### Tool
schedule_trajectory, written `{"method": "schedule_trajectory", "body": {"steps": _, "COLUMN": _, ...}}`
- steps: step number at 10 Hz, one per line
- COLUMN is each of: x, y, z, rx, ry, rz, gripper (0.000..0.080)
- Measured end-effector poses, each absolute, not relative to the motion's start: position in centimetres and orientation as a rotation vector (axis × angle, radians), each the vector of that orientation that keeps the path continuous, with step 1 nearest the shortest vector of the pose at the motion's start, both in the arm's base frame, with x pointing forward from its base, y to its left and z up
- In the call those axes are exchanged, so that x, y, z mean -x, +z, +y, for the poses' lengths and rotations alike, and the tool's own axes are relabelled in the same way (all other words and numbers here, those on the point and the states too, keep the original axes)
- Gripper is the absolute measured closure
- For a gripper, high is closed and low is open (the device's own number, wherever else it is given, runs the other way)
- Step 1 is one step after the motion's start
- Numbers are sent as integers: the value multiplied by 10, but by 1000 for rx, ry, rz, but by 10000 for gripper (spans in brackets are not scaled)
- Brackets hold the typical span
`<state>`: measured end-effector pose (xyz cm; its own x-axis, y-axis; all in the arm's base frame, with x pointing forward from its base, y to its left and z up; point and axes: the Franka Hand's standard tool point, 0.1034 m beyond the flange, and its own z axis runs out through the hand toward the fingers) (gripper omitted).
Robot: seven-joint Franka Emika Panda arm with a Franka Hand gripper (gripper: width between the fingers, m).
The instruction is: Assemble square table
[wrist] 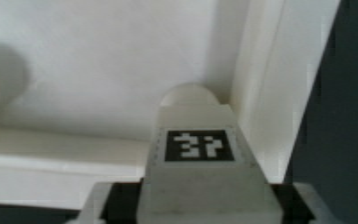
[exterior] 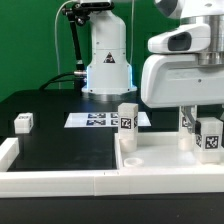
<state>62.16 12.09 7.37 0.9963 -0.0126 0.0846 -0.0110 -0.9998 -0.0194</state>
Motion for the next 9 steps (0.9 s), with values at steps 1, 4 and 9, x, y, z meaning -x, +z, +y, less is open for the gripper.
{"method": "schedule_trajectory", "body": {"steps": 1, "x": -622, "y": 74, "z": 121, "rx": 3107, "ry": -135, "rz": 161, "gripper": 509}}
{"method": "schedule_trajectory", "body": {"steps": 4, "x": -621, "y": 73, "z": 121, "rx": 3051, "ry": -134, "rz": 571, "gripper": 508}}
{"method": "schedule_trajectory", "body": {"steps": 9, "x": -620, "y": 73, "z": 122, "rx": 2733, "ry": -91, "rz": 1402, "gripper": 508}}
